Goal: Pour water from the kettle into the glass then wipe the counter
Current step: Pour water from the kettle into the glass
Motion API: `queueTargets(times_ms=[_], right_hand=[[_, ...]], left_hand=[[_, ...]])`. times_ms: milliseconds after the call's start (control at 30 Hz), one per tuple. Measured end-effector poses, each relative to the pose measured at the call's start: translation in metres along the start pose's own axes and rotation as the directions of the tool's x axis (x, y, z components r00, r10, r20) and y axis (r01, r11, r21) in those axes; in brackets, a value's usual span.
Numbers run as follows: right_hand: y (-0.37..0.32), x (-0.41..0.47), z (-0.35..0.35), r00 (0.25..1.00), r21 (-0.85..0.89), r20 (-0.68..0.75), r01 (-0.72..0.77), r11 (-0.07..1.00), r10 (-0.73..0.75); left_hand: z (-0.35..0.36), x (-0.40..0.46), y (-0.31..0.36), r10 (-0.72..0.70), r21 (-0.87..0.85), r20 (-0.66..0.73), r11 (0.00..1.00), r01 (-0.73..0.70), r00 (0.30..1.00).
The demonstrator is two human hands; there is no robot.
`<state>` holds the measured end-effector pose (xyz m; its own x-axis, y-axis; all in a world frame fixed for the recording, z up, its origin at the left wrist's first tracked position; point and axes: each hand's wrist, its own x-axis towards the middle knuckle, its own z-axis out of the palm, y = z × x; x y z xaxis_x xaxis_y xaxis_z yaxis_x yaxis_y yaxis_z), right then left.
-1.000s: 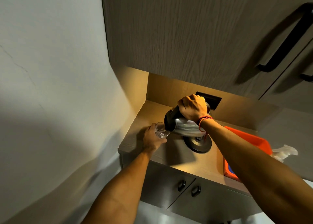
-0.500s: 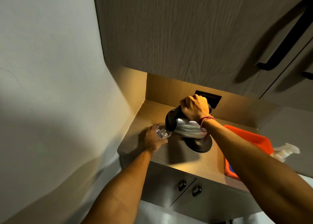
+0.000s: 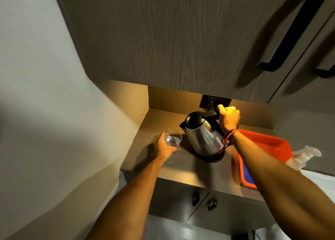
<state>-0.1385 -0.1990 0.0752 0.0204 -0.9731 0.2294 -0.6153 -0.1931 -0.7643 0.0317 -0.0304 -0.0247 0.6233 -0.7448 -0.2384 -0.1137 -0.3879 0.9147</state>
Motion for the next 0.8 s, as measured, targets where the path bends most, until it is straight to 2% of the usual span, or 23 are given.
queueTargets(times_ms=[167,367,533,633,733,800], right_hand=[[0.04,0.015,-0.012,0.987,0.17,-0.024,-0.151,0.974,0.158],[0.072,0.012,-0.028,0.926,0.418,-0.055,-0.319,0.851,0.374],[0.084,0.014,-0.031,0.917,0.548,-0.012,-0.327,0.77,0.399],[0.096,0.009,-0.033,0.907,0.557,-0.019,-0.339,0.758,0.42],[0.118,-0.001,-0.032,0.889,0.512,0.078,-0.425,0.746,0.452],[0.12,-0.003,-0.03,0.885,0.574,0.081,-0.418,0.704,0.459]], left_hand=[[0.009,0.01,-0.007,-0.039,0.009,-0.017,0.999,0.039,0.999],[0.02,0.02,-0.007,-0.05,0.006,-0.024,0.999,0.05,0.998],[0.033,0.026,-0.003,-0.042,-0.008,-0.008,0.999,0.042,0.999],[0.042,0.028,-0.001,-0.039,-0.015,0.016,0.999,0.04,0.999],[0.047,0.029,0.002,-0.049,-0.014,0.024,0.999,0.049,0.999],[0.05,0.031,0.004,-0.056,-0.016,0.035,0.998,0.056,0.998]])
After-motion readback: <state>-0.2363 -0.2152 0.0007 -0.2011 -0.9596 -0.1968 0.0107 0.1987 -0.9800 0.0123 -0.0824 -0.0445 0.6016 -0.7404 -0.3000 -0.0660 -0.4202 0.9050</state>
